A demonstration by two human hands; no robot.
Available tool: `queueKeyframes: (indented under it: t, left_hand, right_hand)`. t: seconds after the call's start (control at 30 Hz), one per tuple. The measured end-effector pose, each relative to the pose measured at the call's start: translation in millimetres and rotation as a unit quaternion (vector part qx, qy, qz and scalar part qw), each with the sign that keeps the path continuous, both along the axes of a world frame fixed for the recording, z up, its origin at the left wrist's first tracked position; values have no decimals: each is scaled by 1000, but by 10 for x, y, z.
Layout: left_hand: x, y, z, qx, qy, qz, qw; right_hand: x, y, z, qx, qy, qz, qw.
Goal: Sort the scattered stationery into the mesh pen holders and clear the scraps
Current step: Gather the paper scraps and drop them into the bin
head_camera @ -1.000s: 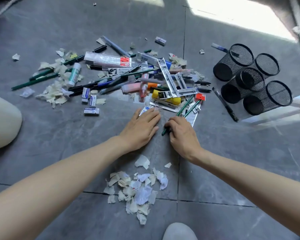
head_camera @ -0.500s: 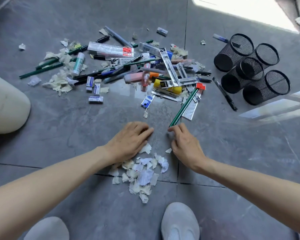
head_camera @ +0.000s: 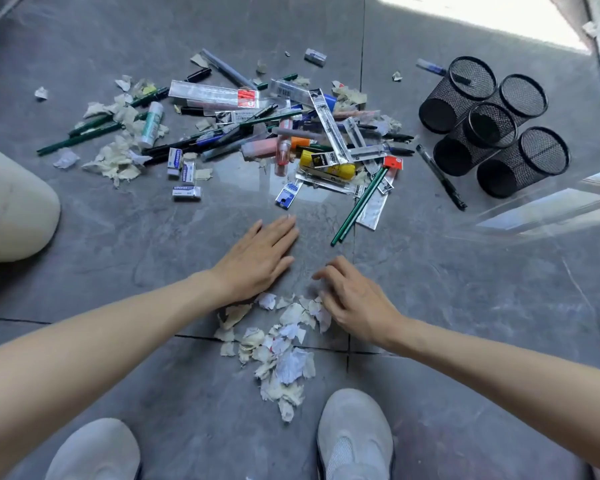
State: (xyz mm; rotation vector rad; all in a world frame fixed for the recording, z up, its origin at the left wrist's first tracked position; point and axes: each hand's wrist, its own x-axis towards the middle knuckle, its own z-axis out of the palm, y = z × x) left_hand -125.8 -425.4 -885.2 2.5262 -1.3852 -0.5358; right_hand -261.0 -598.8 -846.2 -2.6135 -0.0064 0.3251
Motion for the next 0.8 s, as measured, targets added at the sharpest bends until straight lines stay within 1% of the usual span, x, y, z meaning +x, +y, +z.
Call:
queueKeyframes:
  t: [0.1, 0.17, 0.23, 0.3, 0.37, 0.47, 0.5, 0.53, 0.57, 0.63, 0.8]
  left_hand:
    - [-231, 316, 26, -37, 26, -82, 996]
    - [-358, 531, 62, -49, 43, -122, 990]
    - [-458, 662, 101, -50, 33, -127, 990]
    - [-582, 742, 119, -32, 29, -113, 993]
    - [-715, 766, 110, -2, 56, -97, 994]
    - [-826, 719, 146, -26, 116, -73, 990]
    - [-844, 717, 157, -45, 121, -66, 989]
    - [-882, 727, 155, -71, 97, -66, 991]
    - [-936, 730, 153, -90, 46, -73, 992]
    - [-1095, 742, 114, -97, -45, -87, 990]
    - [-1446, 627, -73, -73, -128, -150, 978]
  right_hand:
    - [-130, -62, -53, -32, -32, 105, 993]
    - [-224, -16, -108, -32, 4, 181, 983]
    - [-278, 45, -142, -17, 42, 223, 974]
    - [-278, 124, -183, 5, 58, 234, 970]
    - [-224, 179, -208, 38, 62, 223, 972]
    - [-89, 241, -182, 96, 78, 191, 974]
    - [-40, 245, -172, 111, 84, 188, 972]
    - [-8, 251, -155, 122, 89, 190, 970]
    - [15, 247, -133, 127, 90, 193, 969]
    - [23, 224, -118, 127, 83, 199, 968]
    - [-82, 117, -165, 99, 57, 212, 971]
